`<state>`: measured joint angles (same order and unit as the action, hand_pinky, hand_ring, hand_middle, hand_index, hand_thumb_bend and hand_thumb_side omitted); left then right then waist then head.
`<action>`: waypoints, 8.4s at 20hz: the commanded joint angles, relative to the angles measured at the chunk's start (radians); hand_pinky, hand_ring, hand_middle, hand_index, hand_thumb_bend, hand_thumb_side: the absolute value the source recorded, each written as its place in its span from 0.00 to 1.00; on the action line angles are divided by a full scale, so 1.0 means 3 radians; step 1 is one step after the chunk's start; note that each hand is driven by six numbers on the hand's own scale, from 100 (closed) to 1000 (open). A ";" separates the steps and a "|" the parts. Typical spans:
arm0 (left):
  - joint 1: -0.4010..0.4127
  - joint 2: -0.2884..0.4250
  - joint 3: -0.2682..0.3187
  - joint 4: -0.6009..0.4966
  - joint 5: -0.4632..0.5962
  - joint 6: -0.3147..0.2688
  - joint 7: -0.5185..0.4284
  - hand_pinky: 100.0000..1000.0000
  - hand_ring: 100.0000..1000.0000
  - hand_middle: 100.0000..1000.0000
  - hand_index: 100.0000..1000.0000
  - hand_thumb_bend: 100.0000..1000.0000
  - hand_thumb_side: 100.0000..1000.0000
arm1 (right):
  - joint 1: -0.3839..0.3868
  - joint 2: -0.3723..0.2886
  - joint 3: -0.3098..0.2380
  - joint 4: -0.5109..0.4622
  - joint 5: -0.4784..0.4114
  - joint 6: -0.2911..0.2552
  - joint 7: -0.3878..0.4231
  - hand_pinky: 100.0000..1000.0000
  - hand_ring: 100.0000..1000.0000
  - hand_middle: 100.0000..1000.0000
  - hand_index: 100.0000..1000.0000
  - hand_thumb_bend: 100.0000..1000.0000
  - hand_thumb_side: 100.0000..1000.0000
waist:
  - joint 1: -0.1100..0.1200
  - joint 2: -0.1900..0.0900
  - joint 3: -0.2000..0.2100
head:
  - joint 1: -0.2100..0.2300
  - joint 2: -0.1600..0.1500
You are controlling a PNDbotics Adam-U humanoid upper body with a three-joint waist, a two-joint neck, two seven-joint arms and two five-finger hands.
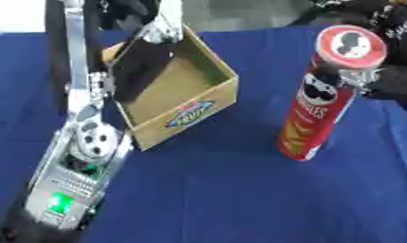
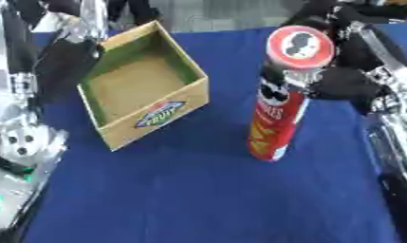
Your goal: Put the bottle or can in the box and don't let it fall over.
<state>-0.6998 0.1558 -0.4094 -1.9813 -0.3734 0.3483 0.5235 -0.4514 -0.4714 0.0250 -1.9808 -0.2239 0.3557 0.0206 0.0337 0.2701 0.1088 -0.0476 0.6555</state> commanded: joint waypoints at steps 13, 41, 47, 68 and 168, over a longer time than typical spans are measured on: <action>-0.0024 -0.0008 0.0008 -0.0062 0.0012 -0.0012 -0.0002 0.50 0.37 0.57 0.67 0.11 0.24 | -0.0021 -0.0071 -0.0023 -0.0064 0.0042 0.0003 0.0014 1.00 1.00 1.00 1.00 0.65 0.02 | -0.0022 -0.0042 0.0003 | 0.0000 -0.0025; 0.0040 0.0016 -0.0027 -0.0062 0.0050 0.0052 -0.0025 0.50 0.37 0.57 0.67 0.08 0.26 | 0.0101 -0.0055 -0.0022 -0.0064 0.0303 0.0088 0.0187 1.00 1.00 1.00 1.00 0.50 0.10 | -0.0005 -0.0003 0.0034 | 0.0038 0.0016; 0.0070 0.0030 -0.0046 -0.0062 0.0072 0.0081 -0.0031 0.50 0.36 0.57 0.66 0.08 0.27 | 0.0155 -0.0035 -0.0020 -0.0064 0.0335 0.0126 0.0233 1.00 1.00 1.00 1.00 0.44 0.13 | 0.0004 0.0002 0.0044 | 0.0032 -0.0015; 0.0153 0.0045 -0.0062 -0.0062 0.0114 0.0151 -0.0013 0.50 0.35 0.56 0.66 0.06 0.28 | 0.0215 0.0018 0.0004 -0.0064 0.0278 0.0183 0.0268 1.00 1.00 0.89 0.91 0.41 0.11 | 0.0014 0.0008 0.0049 | 0.0014 -0.0035; 0.1036 0.0539 0.1289 -0.0062 0.0936 -0.0831 0.1278 0.65 0.51 0.63 0.72 0.25 0.55 | -0.2181 0.1067 0.0297 0.2455 0.0065 -0.0438 -0.0057 1.00 0.93 0.73 0.77 0.00 0.25 | -0.0164 0.0255 0.0635 | -0.0528 -0.0274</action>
<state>-0.3803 0.3060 -0.0275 -1.9815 -0.0966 0.1039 0.9067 -1.0887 -0.1524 0.1127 -1.2386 -0.2143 0.2385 -0.0016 -0.0220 0.3642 0.2976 -0.2051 0.5854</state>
